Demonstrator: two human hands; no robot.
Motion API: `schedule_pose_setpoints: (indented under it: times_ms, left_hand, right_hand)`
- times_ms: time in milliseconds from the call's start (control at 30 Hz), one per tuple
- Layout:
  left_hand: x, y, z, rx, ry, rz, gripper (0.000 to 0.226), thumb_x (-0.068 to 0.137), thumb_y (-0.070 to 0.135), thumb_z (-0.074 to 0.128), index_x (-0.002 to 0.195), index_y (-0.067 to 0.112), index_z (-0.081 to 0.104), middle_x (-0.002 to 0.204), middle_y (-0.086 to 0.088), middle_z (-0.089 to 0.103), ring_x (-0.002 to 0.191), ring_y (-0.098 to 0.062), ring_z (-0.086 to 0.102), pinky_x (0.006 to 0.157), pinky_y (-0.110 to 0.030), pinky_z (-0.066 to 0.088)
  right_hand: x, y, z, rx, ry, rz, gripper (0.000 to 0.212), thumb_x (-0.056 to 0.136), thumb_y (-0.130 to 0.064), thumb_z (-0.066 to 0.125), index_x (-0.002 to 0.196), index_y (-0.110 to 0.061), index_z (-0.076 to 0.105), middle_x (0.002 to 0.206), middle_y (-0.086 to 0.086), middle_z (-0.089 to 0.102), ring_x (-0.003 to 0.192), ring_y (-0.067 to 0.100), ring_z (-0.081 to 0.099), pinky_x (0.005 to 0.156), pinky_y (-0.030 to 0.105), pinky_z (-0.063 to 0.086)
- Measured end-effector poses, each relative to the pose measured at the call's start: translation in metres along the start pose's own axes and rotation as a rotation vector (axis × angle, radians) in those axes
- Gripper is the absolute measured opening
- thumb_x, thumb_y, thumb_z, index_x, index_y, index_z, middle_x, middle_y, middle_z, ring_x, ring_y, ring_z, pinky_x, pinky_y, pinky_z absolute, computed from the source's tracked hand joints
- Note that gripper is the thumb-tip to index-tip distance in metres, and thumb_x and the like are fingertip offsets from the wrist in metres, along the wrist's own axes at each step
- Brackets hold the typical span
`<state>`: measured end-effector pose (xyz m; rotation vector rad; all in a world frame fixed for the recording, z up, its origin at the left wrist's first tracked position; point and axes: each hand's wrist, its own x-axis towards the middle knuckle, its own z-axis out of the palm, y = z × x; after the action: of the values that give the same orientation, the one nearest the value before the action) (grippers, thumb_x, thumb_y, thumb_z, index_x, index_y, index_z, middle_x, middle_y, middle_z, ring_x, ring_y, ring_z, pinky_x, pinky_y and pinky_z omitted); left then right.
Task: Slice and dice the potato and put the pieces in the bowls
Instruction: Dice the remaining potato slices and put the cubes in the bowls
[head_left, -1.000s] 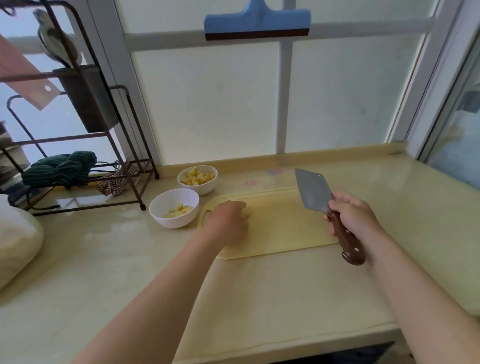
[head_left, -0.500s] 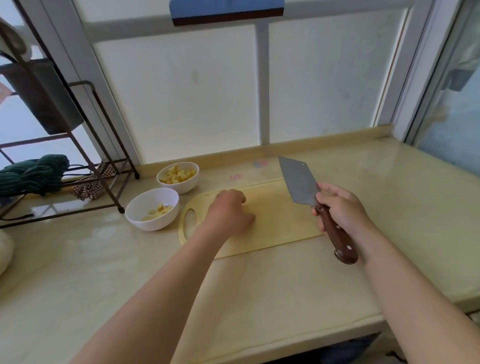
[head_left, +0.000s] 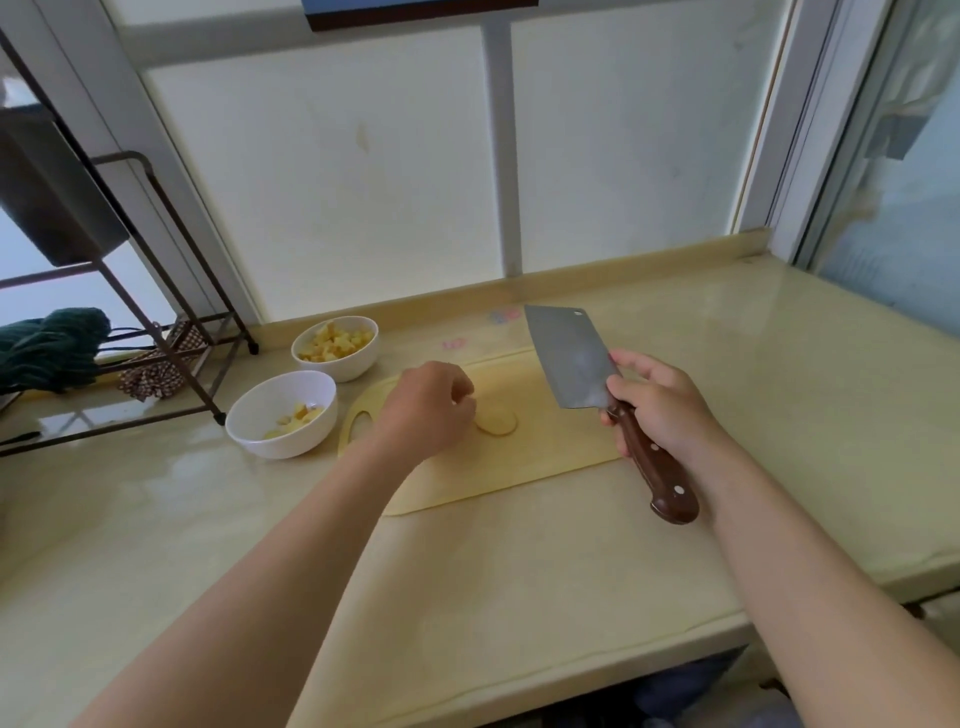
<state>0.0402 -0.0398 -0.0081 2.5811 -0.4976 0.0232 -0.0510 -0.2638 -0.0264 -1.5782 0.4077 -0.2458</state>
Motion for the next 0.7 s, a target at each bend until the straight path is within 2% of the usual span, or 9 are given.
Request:
schedule_pose_setpoints:
  times_ms: [67, 167, 233, 300, 400, 500, 600, 700]
  left_hand:
    - [-0.006, -0.005, 0.003, 0.052, -0.064, 0.188, 0.020, 0.088, 0.020, 0.063, 0.106, 0.019, 0.071, 0.107, 0.006, 0.064, 0.096, -0.013, 0.060, 0.081, -0.025, 0.047]
    - [-0.009, -0.012, 0.016, 0.097, -0.072, 0.402, 0.017, 0.087, 0.015, 0.065, 0.101, 0.013, 0.075, 0.109, 0.000, 0.068, 0.089, -0.015, 0.062, 0.085, -0.025, 0.048]
    - [-0.008, -0.017, 0.019, 0.085, -0.048, 0.452, 0.017, 0.088, 0.014, 0.066, 0.101, 0.012, 0.077, 0.111, -0.002, 0.068, 0.091, -0.017, 0.063, 0.083, -0.021, 0.045]
    - [-0.007, -0.020, 0.022, 0.058, -0.019, 0.479, 0.016, 0.088, 0.013, 0.068, 0.100, 0.013, 0.077, 0.111, -0.003, 0.069, 0.093, -0.018, 0.065, 0.082, -0.019, 0.043]
    - [-0.007, -0.018, 0.026, 0.027, -0.013, 0.547, 0.014, 0.087, 0.014, 0.068, 0.097, 0.014, 0.078, 0.105, -0.003, 0.067, 0.089, -0.019, 0.063, 0.080, -0.023, 0.045]
    - [-0.006, -0.016, 0.026, 0.042, -0.037, 0.625, 0.014, 0.090, 0.018, 0.064, 0.093, 0.014, 0.077, 0.101, -0.003, 0.065, 0.088, -0.021, 0.059, 0.078, -0.030, 0.045]
    - [-0.003, -0.021, 0.025, 0.026, -0.005, 0.676, 0.014, 0.091, 0.023, 0.063, 0.091, 0.016, 0.076, 0.098, 0.001, 0.063, 0.087, -0.020, 0.055, 0.077, -0.033, 0.046]
    - [-0.002, -0.022, 0.031, 0.010, 0.019, 0.735, 0.013, 0.087, 0.017, 0.063, 0.083, 0.012, 0.074, 0.090, -0.001, 0.064, 0.081, -0.023, 0.056, 0.072, -0.037, 0.049]
  right_hand:
    - [0.001, -0.001, 0.000, -0.033, -0.003, 0.008, 0.045, 0.103, -0.004, 0.051, 0.145, -0.020, 0.055, 0.063, 0.013, 0.060, 0.036, 0.021, 0.051, 0.037, 0.023, 0.042]
    - [0.001, -0.006, 0.003, -0.102, -0.026, 0.010, 0.048, 0.104, -0.006, 0.052, 0.148, -0.025, 0.052, 0.060, 0.010, 0.064, 0.038, 0.022, 0.054, 0.039, 0.025, 0.045]
    - [-0.003, -0.014, 0.006, -0.184, -0.080, 0.001, 0.051, 0.103, -0.004, 0.049, 0.147, -0.030, 0.051, 0.070, 0.015, 0.068, 0.043, 0.024, 0.059, 0.042, 0.030, 0.050]
    - [-0.006, -0.024, 0.010, -0.340, -0.140, -0.021, 0.055, 0.102, -0.005, 0.042, 0.149, -0.033, 0.047, 0.088, 0.021, 0.070, 0.049, 0.029, 0.065, 0.048, 0.035, 0.054]
    - [-0.007, -0.039, 0.018, -0.689, -0.197, -0.114, 0.060, 0.102, -0.011, 0.037, 0.156, -0.037, 0.035, 0.096, 0.010, 0.065, 0.053, 0.026, 0.072, 0.048, 0.033, 0.053]
    - [-0.010, -0.051, 0.030, -0.940, -0.251, -0.191, 0.058, 0.106, -0.016, 0.036, 0.158, -0.040, 0.030, 0.109, 0.003, 0.062, 0.049, 0.017, 0.071, 0.047, 0.031, 0.054]
    - [-0.012, -0.056, 0.038, -1.044, -0.276, -0.211, 0.054, 0.106, -0.019, 0.037, 0.157, -0.036, 0.032, 0.094, 0.002, 0.063, 0.046, 0.013, 0.068, 0.049, 0.027, 0.050]
    - [-0.011, -0.058, 0.043, -1.102, -0.322, -0.183, 0.052, 0.101, -0.016, 0.042, 0.150, -0.031, 0.034, 0.095, 0.008, 0.067, 0.048, 0.015, 0.070, 0.049, 0.029, 0.052]
